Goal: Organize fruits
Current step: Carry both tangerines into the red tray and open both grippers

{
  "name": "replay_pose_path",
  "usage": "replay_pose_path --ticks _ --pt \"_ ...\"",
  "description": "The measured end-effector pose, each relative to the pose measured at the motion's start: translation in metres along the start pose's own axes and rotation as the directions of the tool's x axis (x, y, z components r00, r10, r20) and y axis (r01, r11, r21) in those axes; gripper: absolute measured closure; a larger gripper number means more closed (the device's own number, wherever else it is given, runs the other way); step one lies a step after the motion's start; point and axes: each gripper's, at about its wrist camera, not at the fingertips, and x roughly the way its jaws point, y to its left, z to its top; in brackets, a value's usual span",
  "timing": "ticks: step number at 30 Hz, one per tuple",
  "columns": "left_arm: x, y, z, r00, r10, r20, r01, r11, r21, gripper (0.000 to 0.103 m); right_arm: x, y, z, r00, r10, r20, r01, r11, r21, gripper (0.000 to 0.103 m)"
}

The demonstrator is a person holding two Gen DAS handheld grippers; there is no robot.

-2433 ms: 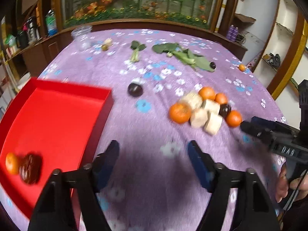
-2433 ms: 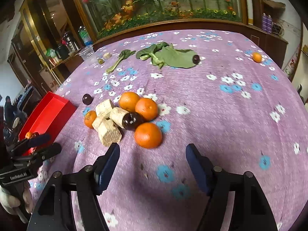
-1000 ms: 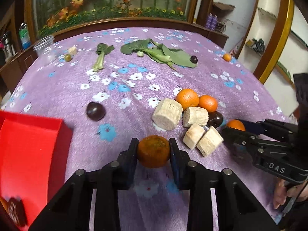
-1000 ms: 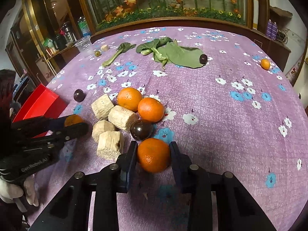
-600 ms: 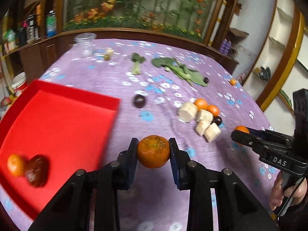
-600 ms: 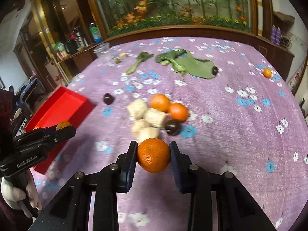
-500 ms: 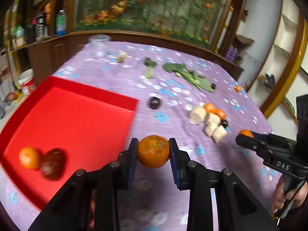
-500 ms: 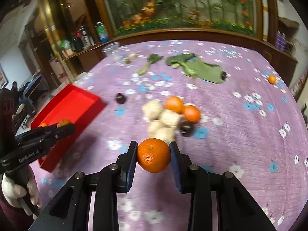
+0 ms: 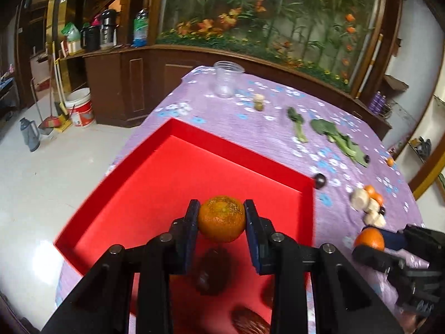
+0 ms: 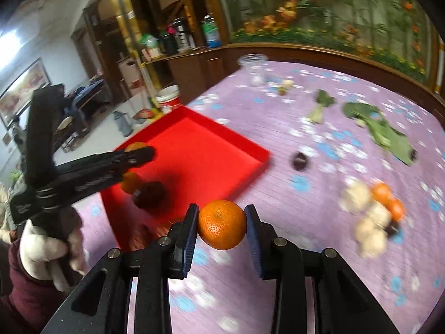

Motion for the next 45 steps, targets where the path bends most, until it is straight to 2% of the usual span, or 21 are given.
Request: replay_pose_path --ticks 5,10,17,20,25,27,30,34,38,45 --pt "0.024 0.022 0.011 0.998 0.049 -0.045 -0.051 0.998 -0.04 0.073 0.045 0.026 0.016 0.998 -0.006 -0.056 0.002 0.999 -0.055 0.066" --pt "0.038 0.03 0.011 0.994 0.077 -0.074 -0.081 0.995 -0.052 0.072 0.079 0.027 0.021 0.994 -0.01 -0.105 0.005 0.999 -0.051 0.066" --pt "0.04 0.035 0.009 0.994 0.078 -0.08 -0.084 0.994 -0.072 0.071 0.098 0.03 0.022 0.992 0.003 -0.123 -0.01 0.999 -0.051 0.065" --pt "0.034 0.033 0.008 0.994 0.093 -0.063 -0.097 0.993 -0.069 0.059 0.1 0.033 0.021 0.992 0.006 -0.125 -0.013 0.998 -0.056 0.065" --pt "0.014 0.023 0.007 0.992 0.126 -0.008 -0.127 0.991 -0.052 0.04 0.091 0.029 0.021 0.995 0.017 -0.103 -0.02 0.999 -0.03 0.056" --pt "0.007 0.017 0.006 0.99 0.14 0.009 -0.14 0.989 -0.041 0.037 0.084 0.027 0.022 0.996 0.019 -0.092 -0.021 1.0 -0.021 0.055" --pt "-0.005 0.006 0.003 0.987 0.161 0.032 -0.16 0.987 -0.028 0.027 0.074 0.025 0.021 0.997 0.022 -0.072 -0.022 1.0 -0.01 0.054" --pt "-0.02 -0.009 -0.004 0.987 0.153 0.047 -0.153 0.988 -0.013 0.025 0.057 0.019 0.015 0.999 0.023 -0.043 -0.023 1.0 0.012 0.047" --pt "-0.035 -0.024 -0.013 0.988 0.143 0.062 -0.144 0.99 -0.002 0.025 0.041 0.012 0.004 0.999 0.024 -0.025 -0.023 0.999 0.039 0.046" --pt "-0.051 -0.053 -0.029 0.982 0.167 0.088 -0.171 0.984 0.041 0.025 0.01 -0.009 -0.017 1.0 0.003 0.023 -0.006 0.995 0.102 0.042"
